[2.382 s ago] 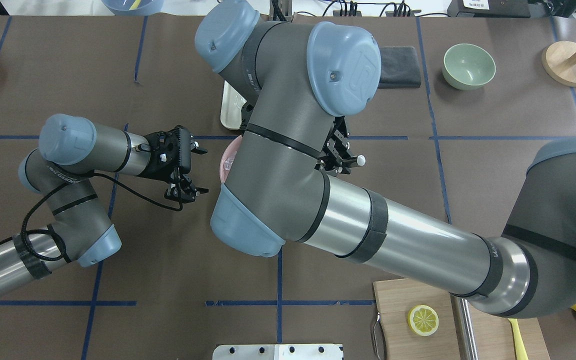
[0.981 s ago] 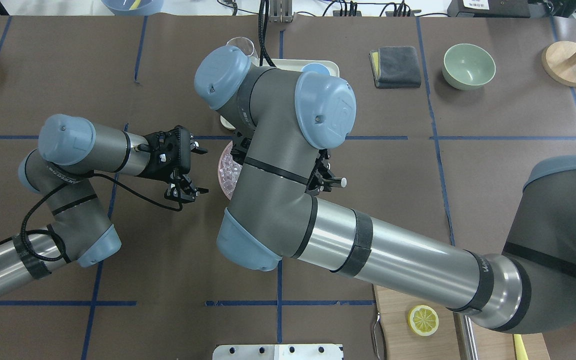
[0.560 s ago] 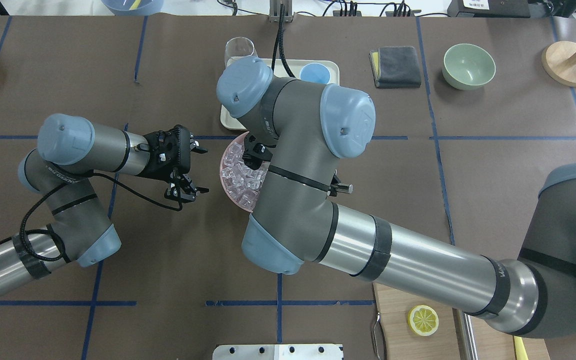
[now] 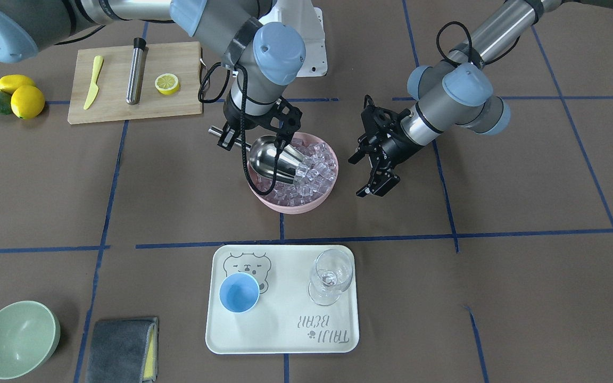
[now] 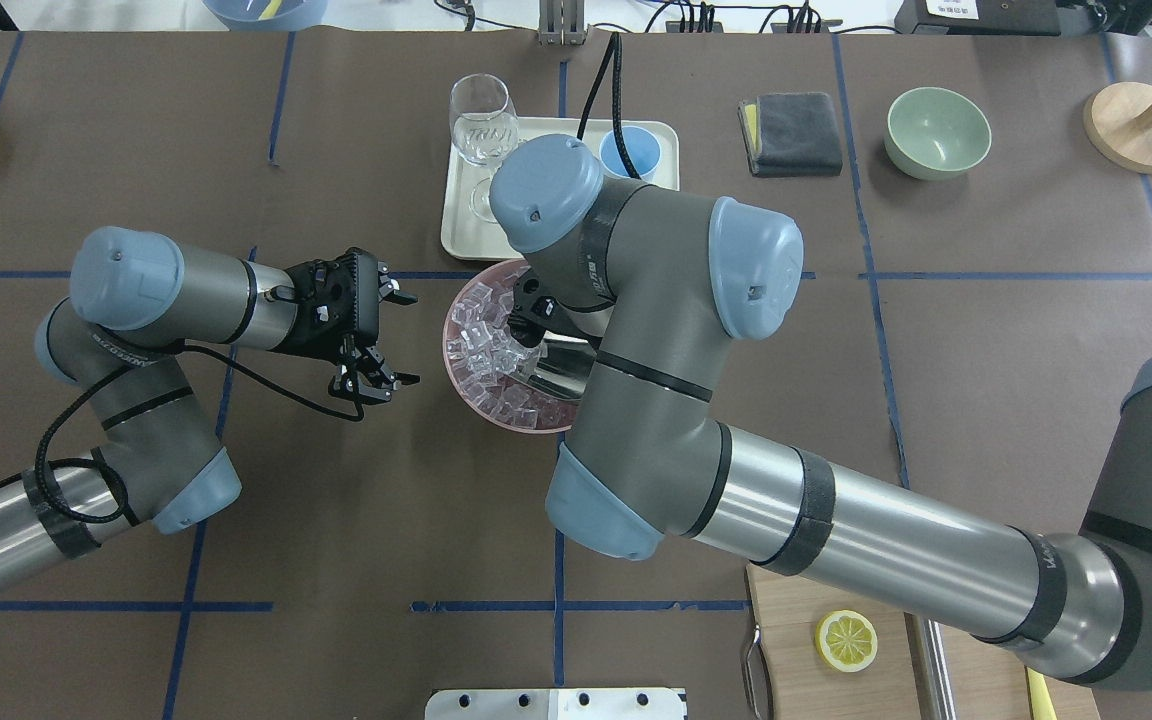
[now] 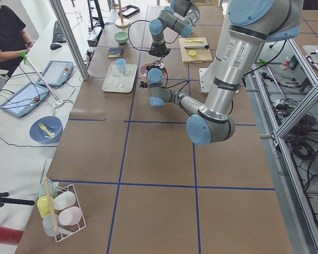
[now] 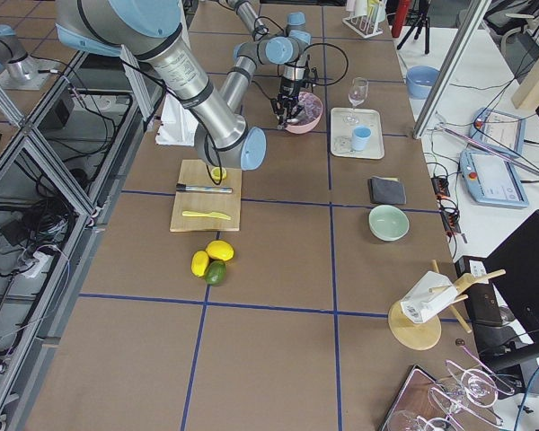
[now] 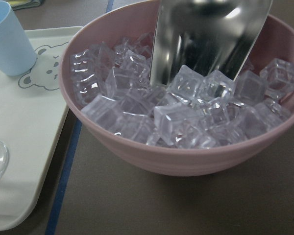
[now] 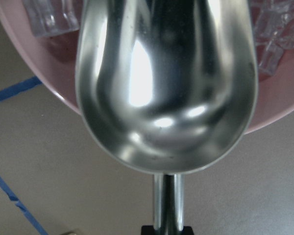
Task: Put ice in cup with scoop
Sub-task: 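Lift the ice-filled scoop with the right gripper while the left draws back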
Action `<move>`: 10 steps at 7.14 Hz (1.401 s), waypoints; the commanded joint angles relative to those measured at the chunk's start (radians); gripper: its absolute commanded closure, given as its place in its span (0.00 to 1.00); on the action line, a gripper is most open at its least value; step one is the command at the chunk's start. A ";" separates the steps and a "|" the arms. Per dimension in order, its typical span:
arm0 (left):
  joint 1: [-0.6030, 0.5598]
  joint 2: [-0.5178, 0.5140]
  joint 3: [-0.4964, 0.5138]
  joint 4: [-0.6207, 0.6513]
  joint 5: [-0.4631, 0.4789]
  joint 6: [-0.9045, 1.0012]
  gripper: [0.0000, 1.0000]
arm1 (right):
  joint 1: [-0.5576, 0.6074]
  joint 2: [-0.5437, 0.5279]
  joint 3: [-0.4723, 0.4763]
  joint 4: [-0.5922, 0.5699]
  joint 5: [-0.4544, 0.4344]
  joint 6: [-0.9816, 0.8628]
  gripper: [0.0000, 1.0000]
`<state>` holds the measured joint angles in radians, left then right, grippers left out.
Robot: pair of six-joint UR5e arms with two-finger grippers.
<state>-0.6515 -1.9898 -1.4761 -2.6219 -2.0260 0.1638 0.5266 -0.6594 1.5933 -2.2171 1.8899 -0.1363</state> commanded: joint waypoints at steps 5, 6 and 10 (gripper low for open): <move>-0.002 0.002 -0.006 -0.003 0.000 -0.001 0.00 | 0.006 -0.072 0.050 0.175 0.038 0.105 1.00; -0.002 0.002 -0.004 -0.003 0.000 0.000 0.00 | 0.006 -0.092 0.068 0.210 0.038 0.121 1.00; -0.002 0.002 -0.006 -0.003 0.001 0.000 0.00 | 0.004 -0.178 0.148 0.323 0.037 0.225 1.00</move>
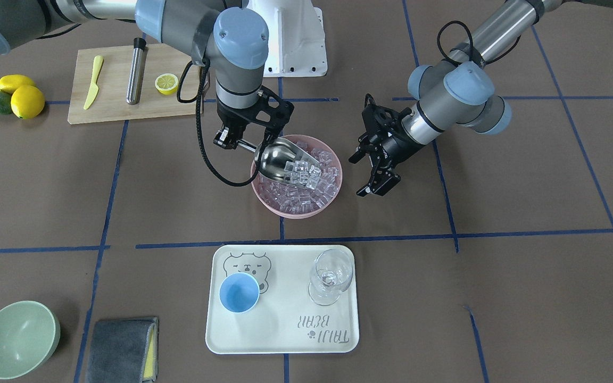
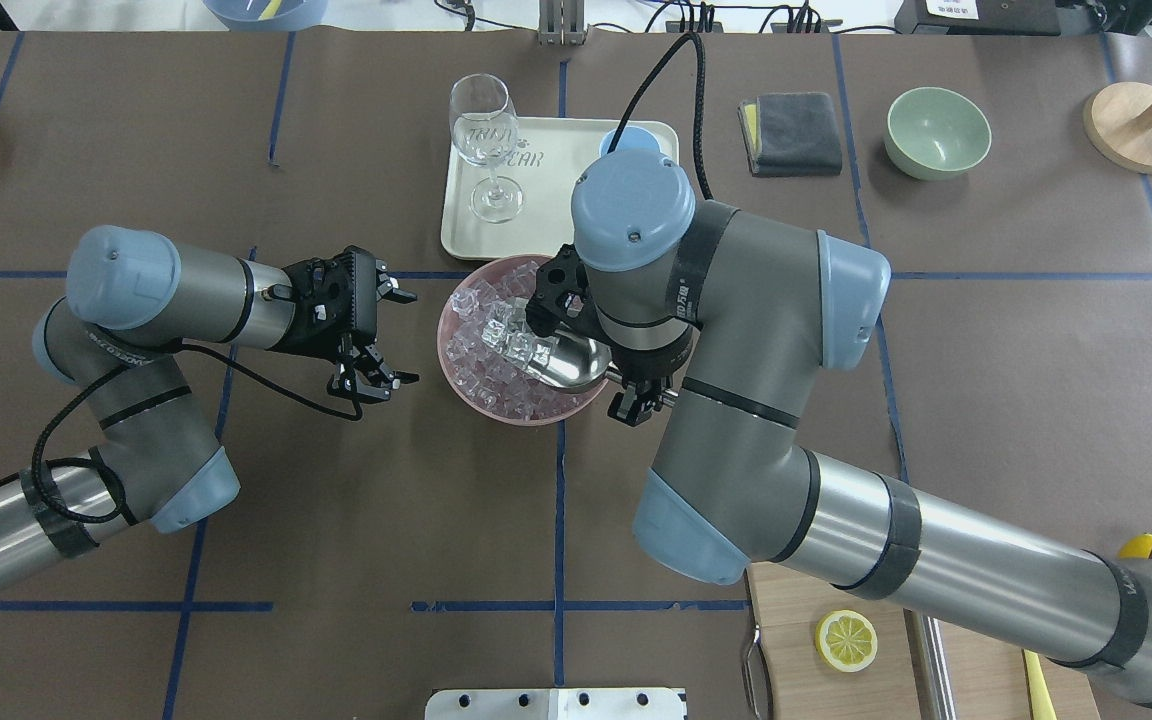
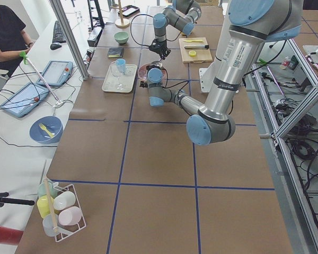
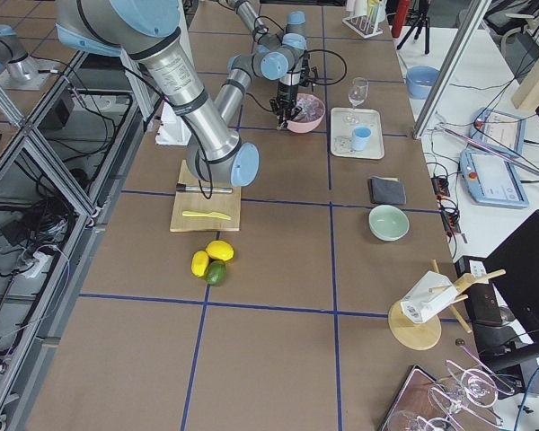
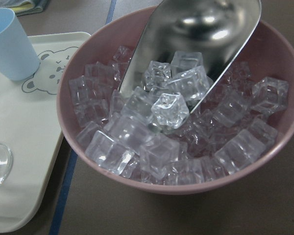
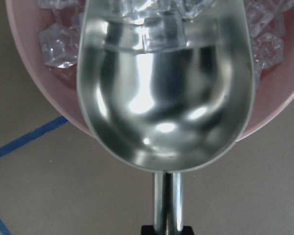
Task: Put ice in cup with scoop
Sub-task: 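Lift the ice-filled scoop with the right gripper while the left draws back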
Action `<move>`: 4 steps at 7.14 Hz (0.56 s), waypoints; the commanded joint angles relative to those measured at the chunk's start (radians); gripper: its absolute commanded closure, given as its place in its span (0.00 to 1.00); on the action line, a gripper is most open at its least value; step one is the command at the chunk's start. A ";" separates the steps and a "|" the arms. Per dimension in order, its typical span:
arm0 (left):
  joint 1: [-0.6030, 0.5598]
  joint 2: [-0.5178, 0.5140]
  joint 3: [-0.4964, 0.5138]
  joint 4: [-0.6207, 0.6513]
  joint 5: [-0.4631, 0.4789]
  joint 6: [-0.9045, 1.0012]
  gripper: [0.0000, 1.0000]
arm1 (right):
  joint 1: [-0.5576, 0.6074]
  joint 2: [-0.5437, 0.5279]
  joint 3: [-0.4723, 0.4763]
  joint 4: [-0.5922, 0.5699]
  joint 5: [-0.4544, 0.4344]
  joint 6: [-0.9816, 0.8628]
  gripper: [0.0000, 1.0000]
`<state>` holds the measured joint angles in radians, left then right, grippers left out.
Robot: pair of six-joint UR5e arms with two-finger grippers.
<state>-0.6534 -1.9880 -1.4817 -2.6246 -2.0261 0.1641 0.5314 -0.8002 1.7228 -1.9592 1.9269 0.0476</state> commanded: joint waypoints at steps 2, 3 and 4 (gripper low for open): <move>-0.002 0.000 -0.002 -0.002 0.000 0.000 0.00 | 0.005 -0.045 0.076 0.066 -0.002 0.060 1.00; -0.003 0.000 -0.002 -0.006 0.000 0.000 0.00 | 0.028 -0.045 0.104 0.053 0.000 0.072 1.00; -0.008 0.005 -0.002 -0.006 -0.002 0.002 0.00 | 0.050 -0.037 0.130 -0.016 0.001 0.072 1.00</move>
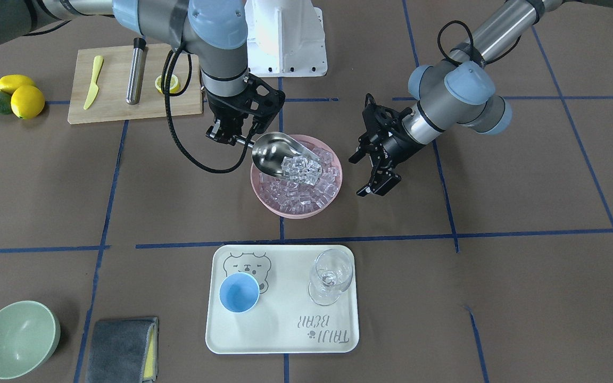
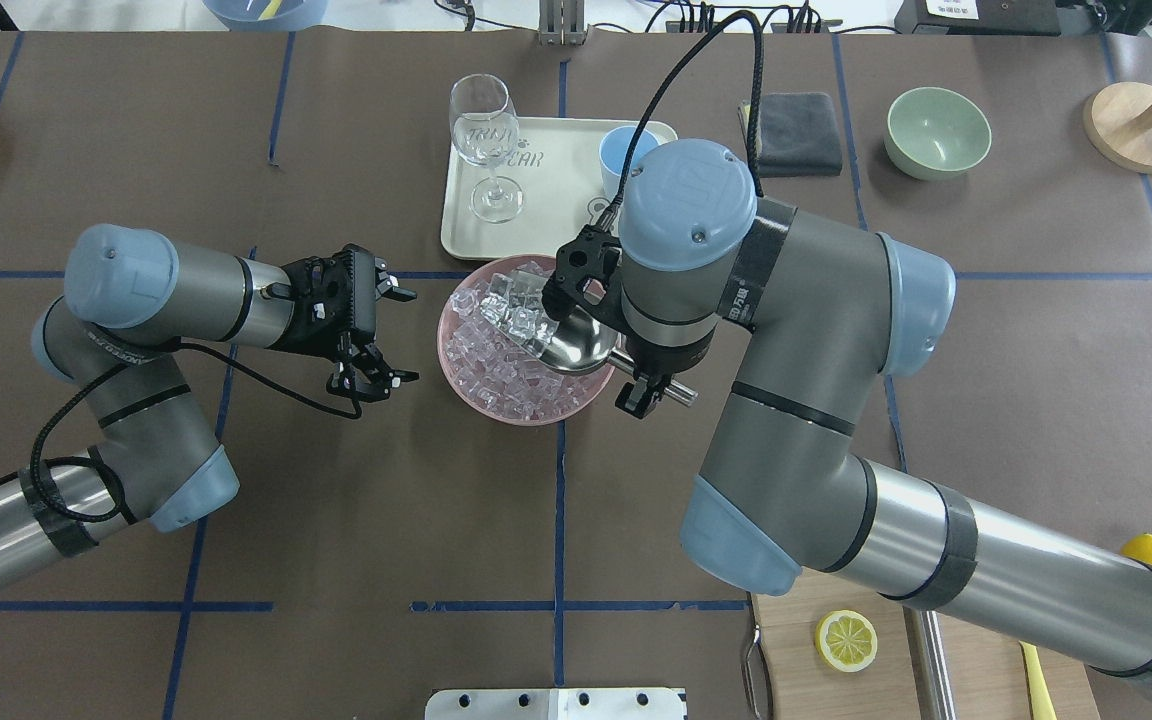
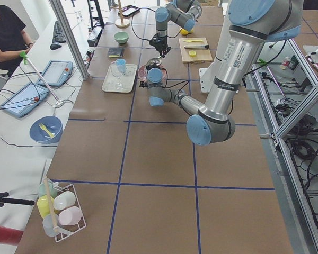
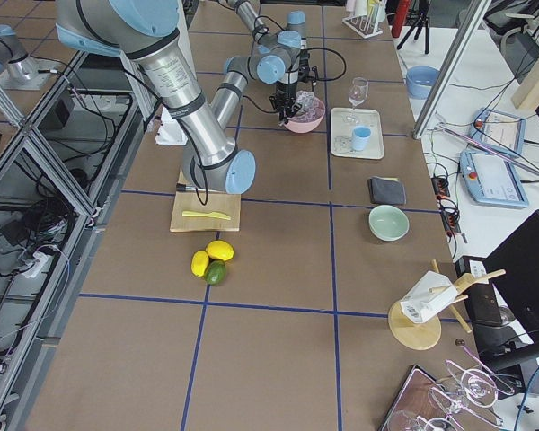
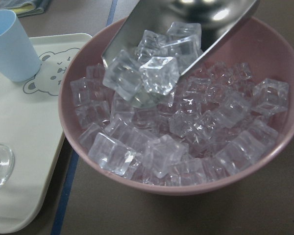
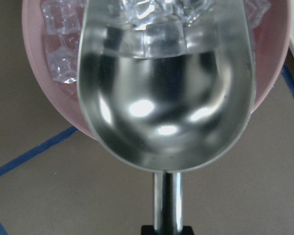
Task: Put ice in cup with scoop
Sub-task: 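Lift the ice-filled scoop with the right gripper while the left draws back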
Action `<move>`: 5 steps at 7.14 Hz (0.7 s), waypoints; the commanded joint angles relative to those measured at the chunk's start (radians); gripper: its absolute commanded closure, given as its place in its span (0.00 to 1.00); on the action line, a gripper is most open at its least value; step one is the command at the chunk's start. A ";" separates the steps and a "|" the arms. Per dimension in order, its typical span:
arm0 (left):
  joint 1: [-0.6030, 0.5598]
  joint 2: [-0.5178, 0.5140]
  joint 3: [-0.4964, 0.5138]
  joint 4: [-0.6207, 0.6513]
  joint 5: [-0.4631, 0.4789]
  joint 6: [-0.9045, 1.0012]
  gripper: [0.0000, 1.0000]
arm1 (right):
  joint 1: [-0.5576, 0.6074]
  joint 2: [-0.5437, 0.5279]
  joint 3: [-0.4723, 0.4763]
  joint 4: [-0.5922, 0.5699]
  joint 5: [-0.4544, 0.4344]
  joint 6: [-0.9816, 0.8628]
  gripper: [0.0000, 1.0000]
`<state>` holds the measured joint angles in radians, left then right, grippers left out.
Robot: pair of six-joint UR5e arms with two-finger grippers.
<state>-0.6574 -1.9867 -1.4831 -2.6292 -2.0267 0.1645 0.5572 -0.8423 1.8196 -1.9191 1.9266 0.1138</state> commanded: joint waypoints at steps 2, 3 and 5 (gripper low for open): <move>-0.047 0.047 -0.015 -0.002 -0.013 0.004 0.00 | 0.099 0.006 0.047 -0.096 0.028 0.009 1.00; -0.080 0.078 -0.017 -0.002 -0.036 0.004 0.00 | 0.149 0.012 0.038 -0.142 0.055 0.009 1.00; -0.158 0.133 -0.017 -0.002 -0.122 0.009 0.00 | 0.205 0.035 -0.047 -0.152 0.071 0.015 1.00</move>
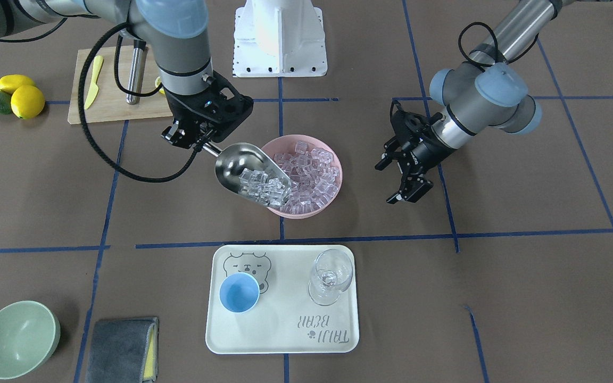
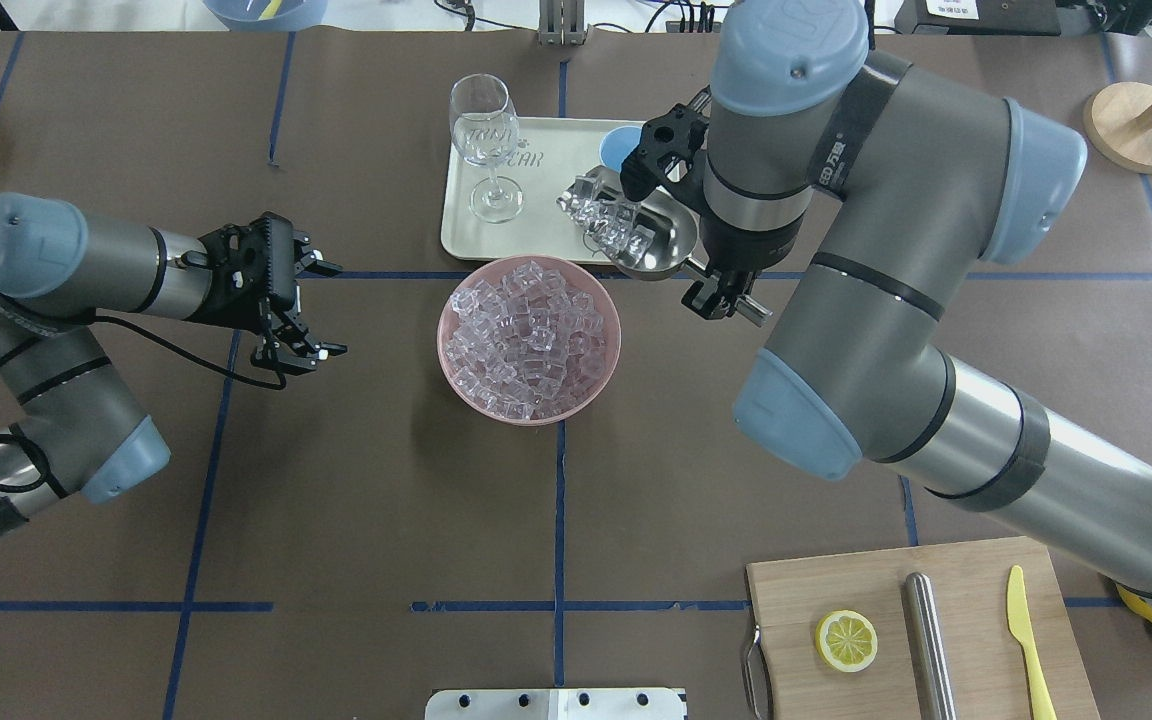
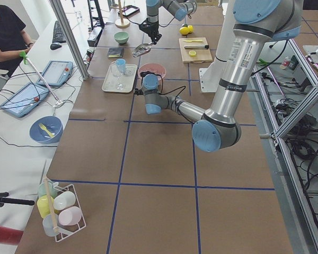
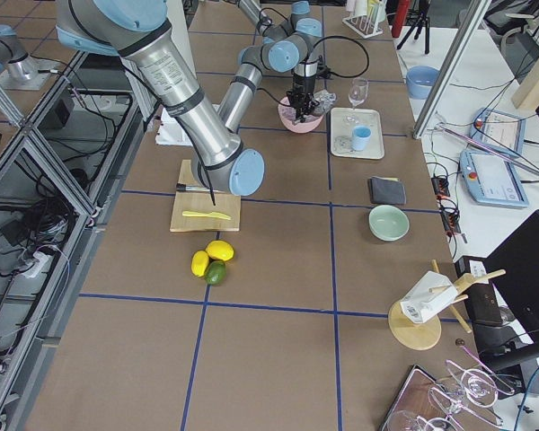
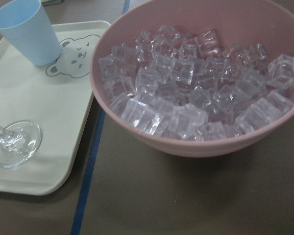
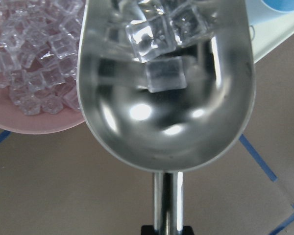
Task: Put ice in cup with scoop
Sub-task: 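Tip the scoop's ice into the light blue cup while the left arm withdraws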
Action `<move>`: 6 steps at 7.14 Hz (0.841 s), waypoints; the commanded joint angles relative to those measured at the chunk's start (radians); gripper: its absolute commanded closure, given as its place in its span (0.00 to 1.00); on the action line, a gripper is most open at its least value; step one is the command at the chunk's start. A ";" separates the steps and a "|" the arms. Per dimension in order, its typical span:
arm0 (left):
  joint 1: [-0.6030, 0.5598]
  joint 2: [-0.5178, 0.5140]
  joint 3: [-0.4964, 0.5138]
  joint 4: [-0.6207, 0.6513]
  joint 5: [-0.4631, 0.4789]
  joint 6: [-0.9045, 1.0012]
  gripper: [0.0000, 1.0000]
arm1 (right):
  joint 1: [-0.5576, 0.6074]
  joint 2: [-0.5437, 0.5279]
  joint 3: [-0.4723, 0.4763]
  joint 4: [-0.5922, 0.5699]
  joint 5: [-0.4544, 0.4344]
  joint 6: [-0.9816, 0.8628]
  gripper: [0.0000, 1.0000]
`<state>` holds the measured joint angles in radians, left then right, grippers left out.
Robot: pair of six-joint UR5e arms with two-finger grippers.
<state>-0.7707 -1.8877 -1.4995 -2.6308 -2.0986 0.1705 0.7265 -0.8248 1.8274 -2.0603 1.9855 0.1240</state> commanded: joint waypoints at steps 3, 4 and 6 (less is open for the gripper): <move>-0.061 0.045 -0.001 0.002 -0.075 0.004 0.00 | 0.096 0.099 -0.251 -0.011 0.067 0.005 1.00; -0.062 0.045 -0.001 0.002 -0.075 0.004 0.00 | 0.097 0.130 -0.310 -0.011 0.073 0.003 1.00; -0.059 0.045 0.001 0.000 -0.075 0.006 0.00 | 0.108 0.211 -0.396 -0.098 0.078 -0.015 1.00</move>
<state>-0.8306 -1.8433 -1.4993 -2.6296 -2.1735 0.1753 0.8302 -0.6540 1.4802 -2.1157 2.0621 0.1187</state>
